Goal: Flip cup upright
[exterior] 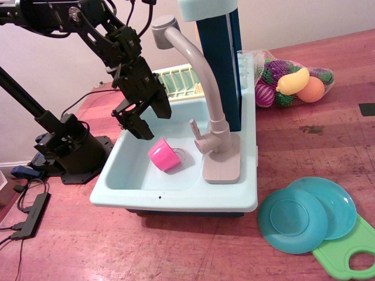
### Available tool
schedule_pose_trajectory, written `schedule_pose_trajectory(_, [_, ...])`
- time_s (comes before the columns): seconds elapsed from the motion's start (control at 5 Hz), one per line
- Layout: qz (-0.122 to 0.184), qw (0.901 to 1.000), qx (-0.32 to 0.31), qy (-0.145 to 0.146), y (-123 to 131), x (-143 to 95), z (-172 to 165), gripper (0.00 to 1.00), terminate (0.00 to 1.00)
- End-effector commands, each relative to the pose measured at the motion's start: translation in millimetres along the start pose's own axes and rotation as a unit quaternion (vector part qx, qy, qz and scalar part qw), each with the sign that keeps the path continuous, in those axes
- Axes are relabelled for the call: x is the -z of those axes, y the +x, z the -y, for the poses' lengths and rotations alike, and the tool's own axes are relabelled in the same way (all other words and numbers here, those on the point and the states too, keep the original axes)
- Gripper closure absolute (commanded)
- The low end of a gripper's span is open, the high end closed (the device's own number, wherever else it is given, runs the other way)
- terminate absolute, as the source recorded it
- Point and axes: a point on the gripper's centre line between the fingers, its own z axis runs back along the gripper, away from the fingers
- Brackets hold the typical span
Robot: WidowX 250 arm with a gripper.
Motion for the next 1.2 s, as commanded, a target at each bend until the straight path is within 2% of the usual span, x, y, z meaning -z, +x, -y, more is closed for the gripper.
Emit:
schedule_pose_trajectory(0.0, [0.0, 1.0, 0.0, 0.0, 0, 0, 0, 0.0, 0.0])
schedule_pose_trajectory(0.2, [0.014, 0.9979, 0.062, 0.011, -8, 10, -16, 0.0, 0.0])
schedule_pose_trajectory(0.4, [-0.01, 0.9884, 0.152, 0.001, -8, 21, -18, 0.0, 0.0])
schedule_pose_trajectory(0.6, [-0.023, 0.9776, 0.209, -0.01, -15, 34, -17, 0.0, 0.0])
schedule_pose_trajectory(0.8, [-0.007, 0.978, 0.208, -0.01, -18, 49, -13, 0.0, 0.0])
schedule_pose_trajectory(1.0, [-0.018, 0.9745, 0.221, -0.034, -14, 66, 2, 0.0, 0.0])
